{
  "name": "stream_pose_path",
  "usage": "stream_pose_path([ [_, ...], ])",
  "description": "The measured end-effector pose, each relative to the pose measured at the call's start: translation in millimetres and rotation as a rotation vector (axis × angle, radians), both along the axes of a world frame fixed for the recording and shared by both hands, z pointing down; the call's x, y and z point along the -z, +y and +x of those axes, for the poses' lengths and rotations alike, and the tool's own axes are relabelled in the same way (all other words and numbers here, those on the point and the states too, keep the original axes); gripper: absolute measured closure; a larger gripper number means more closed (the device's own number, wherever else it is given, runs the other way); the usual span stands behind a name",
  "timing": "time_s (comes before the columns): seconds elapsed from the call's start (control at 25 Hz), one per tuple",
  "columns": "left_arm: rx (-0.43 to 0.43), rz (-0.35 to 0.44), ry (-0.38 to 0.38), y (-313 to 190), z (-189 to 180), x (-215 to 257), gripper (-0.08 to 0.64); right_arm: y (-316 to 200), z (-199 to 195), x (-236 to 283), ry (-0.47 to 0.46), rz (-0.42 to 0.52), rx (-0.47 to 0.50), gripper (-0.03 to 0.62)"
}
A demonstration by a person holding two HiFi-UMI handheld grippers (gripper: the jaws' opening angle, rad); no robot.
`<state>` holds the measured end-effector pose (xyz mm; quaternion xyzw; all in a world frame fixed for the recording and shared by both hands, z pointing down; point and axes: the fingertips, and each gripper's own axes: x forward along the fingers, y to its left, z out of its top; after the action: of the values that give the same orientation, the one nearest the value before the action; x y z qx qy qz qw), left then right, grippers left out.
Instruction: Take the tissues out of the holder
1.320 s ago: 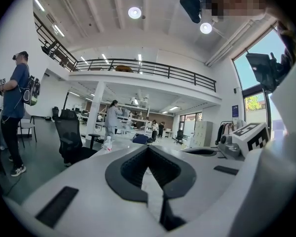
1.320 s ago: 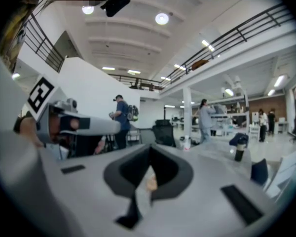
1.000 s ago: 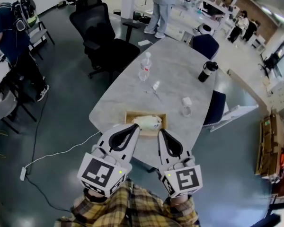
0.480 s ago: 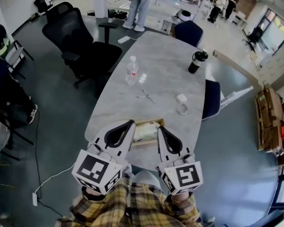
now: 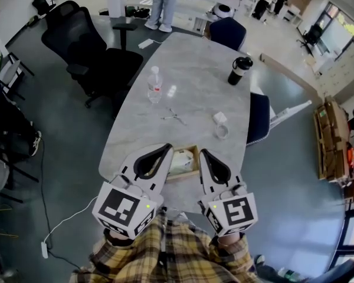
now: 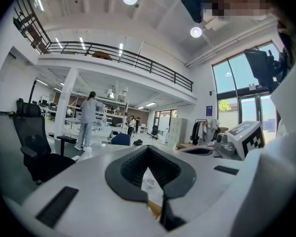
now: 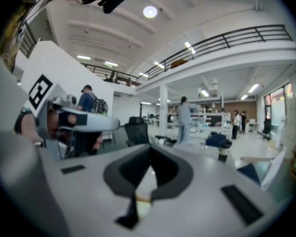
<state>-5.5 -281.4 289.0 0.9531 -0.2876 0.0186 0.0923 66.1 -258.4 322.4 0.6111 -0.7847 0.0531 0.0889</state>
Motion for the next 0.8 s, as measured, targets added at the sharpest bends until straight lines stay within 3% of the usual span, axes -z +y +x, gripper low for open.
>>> stream_pose_path([
  [0.44, 0.008, -0.003, 0.054, -15.0, 10.4, 9.9, 0.540, -16.8, 13.3, 4.8, -0.001, 0.020, 0.018, 0.583],
  [0.8, -0.010, -0.024, 0.005, -22.7, 14.9, 1.3, 0.434, -25.9, 13.8, 7.0, -0.004, 0.025, 0.031, 0.583],
])
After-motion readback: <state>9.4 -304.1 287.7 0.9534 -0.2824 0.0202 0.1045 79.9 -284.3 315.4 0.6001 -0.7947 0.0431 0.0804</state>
